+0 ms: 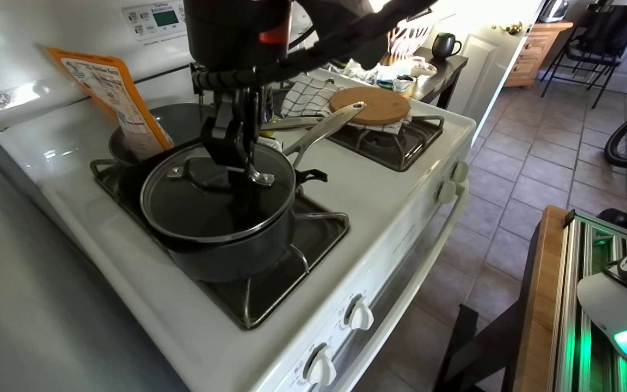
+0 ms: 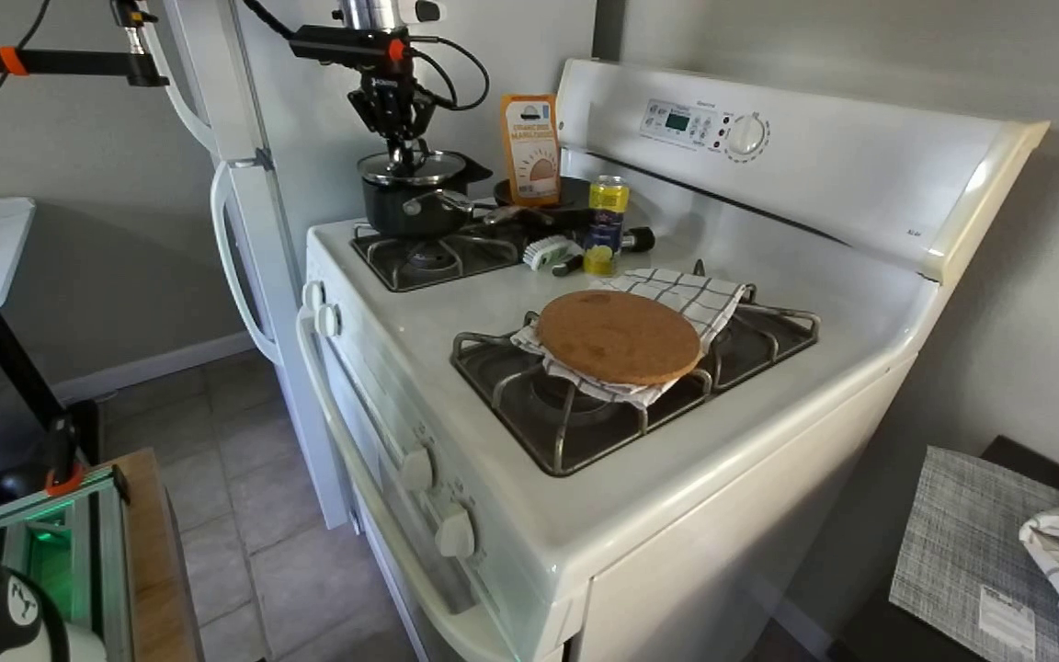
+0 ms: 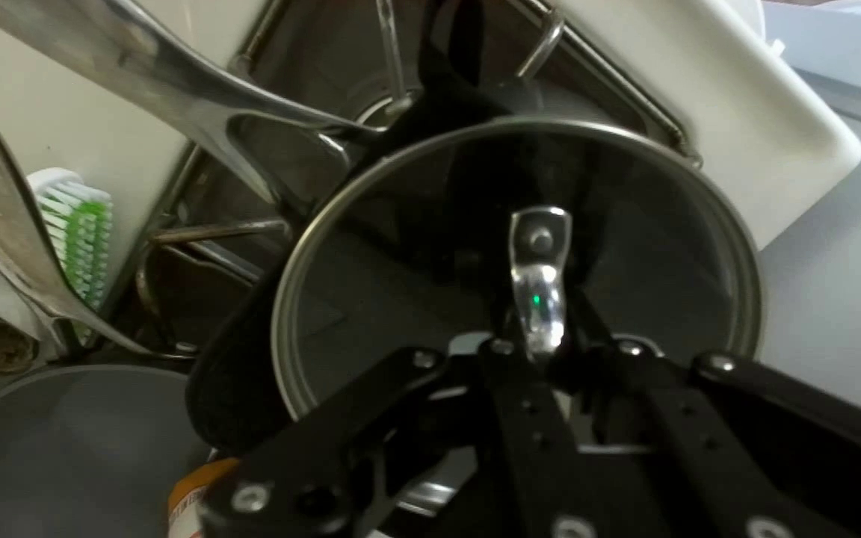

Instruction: Put the glass lid on the coaster.

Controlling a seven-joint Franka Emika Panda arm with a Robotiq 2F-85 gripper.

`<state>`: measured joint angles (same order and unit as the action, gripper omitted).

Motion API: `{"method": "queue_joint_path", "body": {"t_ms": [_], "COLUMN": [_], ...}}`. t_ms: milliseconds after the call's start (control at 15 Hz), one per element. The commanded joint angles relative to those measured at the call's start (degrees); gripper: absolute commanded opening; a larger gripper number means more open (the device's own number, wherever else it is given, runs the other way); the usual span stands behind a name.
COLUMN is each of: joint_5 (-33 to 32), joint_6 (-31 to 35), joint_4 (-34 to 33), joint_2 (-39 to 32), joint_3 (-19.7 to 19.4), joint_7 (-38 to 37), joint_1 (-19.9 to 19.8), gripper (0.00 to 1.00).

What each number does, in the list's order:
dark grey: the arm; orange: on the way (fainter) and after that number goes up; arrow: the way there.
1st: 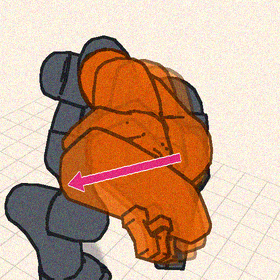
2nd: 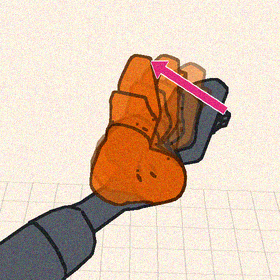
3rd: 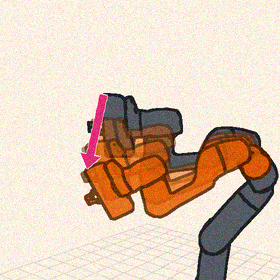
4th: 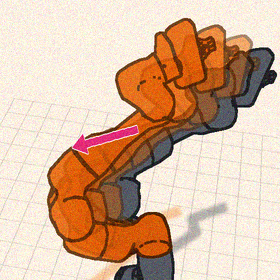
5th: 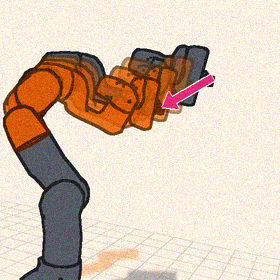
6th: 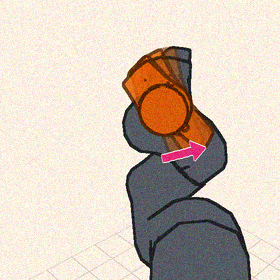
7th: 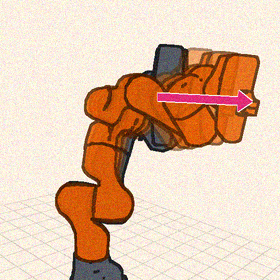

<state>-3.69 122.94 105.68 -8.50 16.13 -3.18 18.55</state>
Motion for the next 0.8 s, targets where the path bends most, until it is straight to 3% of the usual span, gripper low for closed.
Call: {"method": "queue_joint_path", "body": {"t_ms": [0,467,733], "joint_5": [0.1,2.6,6.0], "joint_6": [-0.4,0.0,1.1], "joint_4": [-0.6,0.3,4.5], "joint_2": [0.5,4.1,10.9], "joint_3": [0.3,-0.3,-1.3], "joint_7": [-0.7,-0.7,-3.5], "joint_1": [0.2,-1.1,-2.8], "gripper": [0.04,0.04,0.04]}}
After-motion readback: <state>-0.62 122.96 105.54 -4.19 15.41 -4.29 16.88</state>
